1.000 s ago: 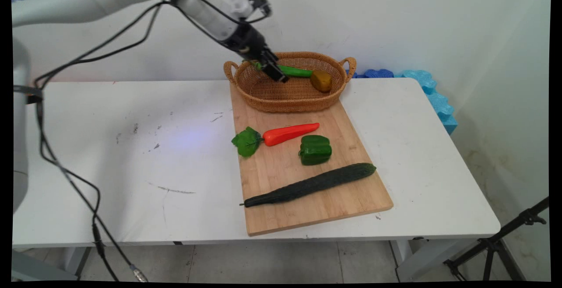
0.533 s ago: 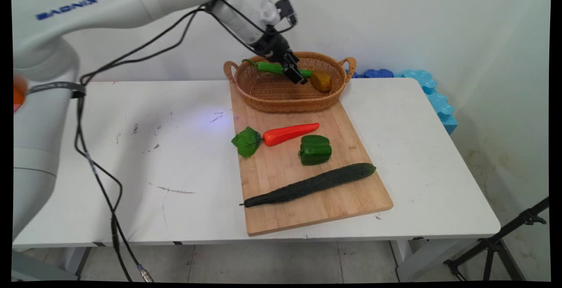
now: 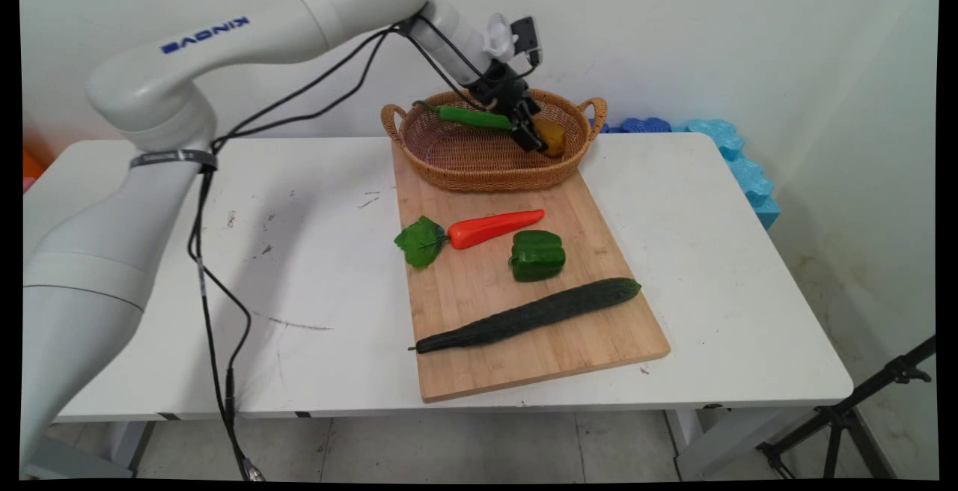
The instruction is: Pick up the potato from the vegetable basket
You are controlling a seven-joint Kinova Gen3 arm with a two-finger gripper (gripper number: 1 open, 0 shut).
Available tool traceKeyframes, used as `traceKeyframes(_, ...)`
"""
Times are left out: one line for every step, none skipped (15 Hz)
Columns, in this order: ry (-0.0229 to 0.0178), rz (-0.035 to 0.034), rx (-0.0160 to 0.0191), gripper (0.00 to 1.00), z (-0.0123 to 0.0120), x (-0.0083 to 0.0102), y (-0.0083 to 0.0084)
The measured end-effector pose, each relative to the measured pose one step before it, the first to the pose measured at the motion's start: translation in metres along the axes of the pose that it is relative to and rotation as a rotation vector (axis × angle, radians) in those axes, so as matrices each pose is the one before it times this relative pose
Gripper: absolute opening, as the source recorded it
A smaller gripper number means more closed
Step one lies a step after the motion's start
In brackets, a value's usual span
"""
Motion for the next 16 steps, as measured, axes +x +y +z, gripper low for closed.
traceKeyframes(-0.00161, 0.02350, -0.00291, 1.00, 0.00708, 0.00205, -0.00193)
traceKeyframes(-0.00207, 0.01891, -0.00206, 1.00, 0.00586, 0.00126, -0.00168)
traceKeyframes(-0.00188, 0.02092, -0.00199, 1.00, 0.00647, 0.00176, -0.00184)
traceKeyframes(-0.00182, 0.01942, -0.00126, 1.00, 0.00590, 0.00136, -0.00190)
traceKeyframes(-0.00164, 0.01298, -0.00036, 1.00, 0.00376, 0.00041, -0.00135)
traceKeyframes(-0.00118, 0.01020, -0.00023, 1.00, 0.00311, 0.00068, -0.00104)
traceKeyframes(-0.00224, 0.01751, -0.00094, 1.00, 0.00546, 0.00145, -0.00177)
traceKeyframes(-0.00140, 0.00892, -0.00030, 1.00, 0.00283, 0.00048, -0.00092)
traceKeyframes(-0.00257, 0.01228, -0.00020, 1.00, 0.00382, 0.00023, -0.00135)
traceKeyframes(-0.00160, 0.00797, -0.00042, 1.00, 0.00246, 0.00021, -0.00080)
traceKeyframes(-0.00238, 0.01157, -0.00031, 1.00, 0.00345, 0.00041, -0.00116)
traceKeyframes(-0.00275, 0.01208, -0.00066, 1.00, 0.00367, 0.00035, -0.00114)
traceKeyframes(-0.00197, 0.00994, -0.00076, 1.00, 0.00276, 0.00029, -0.00080)
traceKeyframes(-0.00281, 0.01015, -0.00055, 1.00, 0.00279, -0.00007, -0.00087)
traceKeyframes(-0.00230, 0.00947, -0.00063, 1.00, 0.00262, 0.00047, -0.00076)
traceKeyframes(-0.00259, 0.00830, 0.00013, 1.00, 0.00184, 0.00016, -0.00076)
